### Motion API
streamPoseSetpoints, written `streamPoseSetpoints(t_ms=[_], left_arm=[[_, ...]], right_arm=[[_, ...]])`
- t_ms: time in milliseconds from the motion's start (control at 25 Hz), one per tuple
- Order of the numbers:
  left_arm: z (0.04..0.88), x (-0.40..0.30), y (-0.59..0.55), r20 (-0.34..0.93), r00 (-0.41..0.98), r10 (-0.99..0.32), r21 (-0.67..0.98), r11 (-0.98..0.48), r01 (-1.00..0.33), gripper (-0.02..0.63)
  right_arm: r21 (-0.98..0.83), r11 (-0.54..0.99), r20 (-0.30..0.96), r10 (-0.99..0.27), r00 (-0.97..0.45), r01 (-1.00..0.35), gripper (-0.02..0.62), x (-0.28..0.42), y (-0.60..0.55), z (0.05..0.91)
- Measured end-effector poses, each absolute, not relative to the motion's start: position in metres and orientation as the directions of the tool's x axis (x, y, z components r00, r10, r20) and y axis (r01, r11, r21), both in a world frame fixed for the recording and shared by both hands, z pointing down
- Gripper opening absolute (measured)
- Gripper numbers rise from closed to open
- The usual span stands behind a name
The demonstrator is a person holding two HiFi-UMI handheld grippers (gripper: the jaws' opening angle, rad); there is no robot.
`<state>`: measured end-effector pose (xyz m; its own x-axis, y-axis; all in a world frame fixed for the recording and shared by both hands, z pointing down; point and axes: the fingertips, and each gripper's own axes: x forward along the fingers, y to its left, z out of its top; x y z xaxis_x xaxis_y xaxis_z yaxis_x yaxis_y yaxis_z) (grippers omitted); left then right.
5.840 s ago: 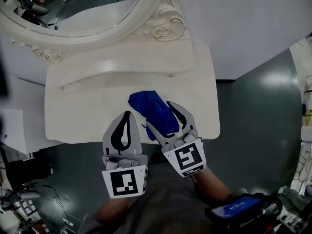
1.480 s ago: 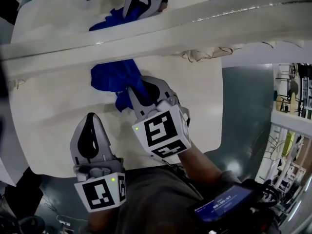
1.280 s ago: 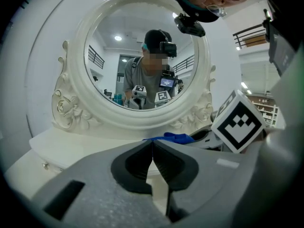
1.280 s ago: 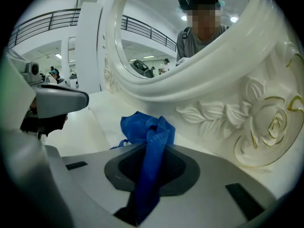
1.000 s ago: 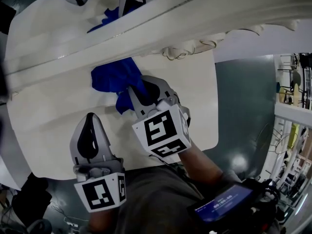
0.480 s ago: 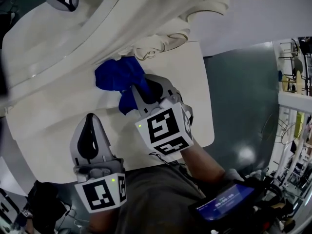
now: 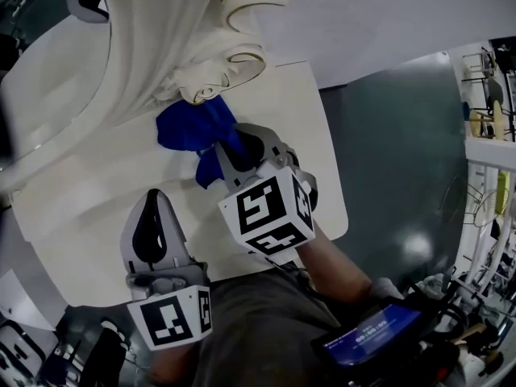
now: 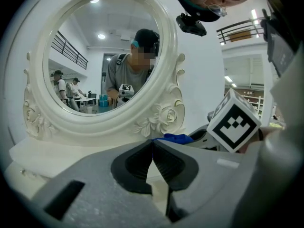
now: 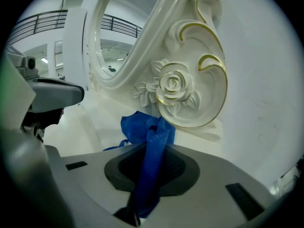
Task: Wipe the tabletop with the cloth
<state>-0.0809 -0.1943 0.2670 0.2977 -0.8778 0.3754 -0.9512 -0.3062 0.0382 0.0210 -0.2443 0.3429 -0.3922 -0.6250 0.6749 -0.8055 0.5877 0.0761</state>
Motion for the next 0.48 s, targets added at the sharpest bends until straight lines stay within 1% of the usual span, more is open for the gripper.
streamPoseSetpoints(t_ms=[480], left_arm=[[0.256,-0.031,-0.191,0.366,0.346,-0.864,0.017,-0.365,-0.931,0.017]], right_arm=[[0.087,0.499,0.661,-0.677,-0.325,-0.862,0.063,0.094,-0.244,0.338]])
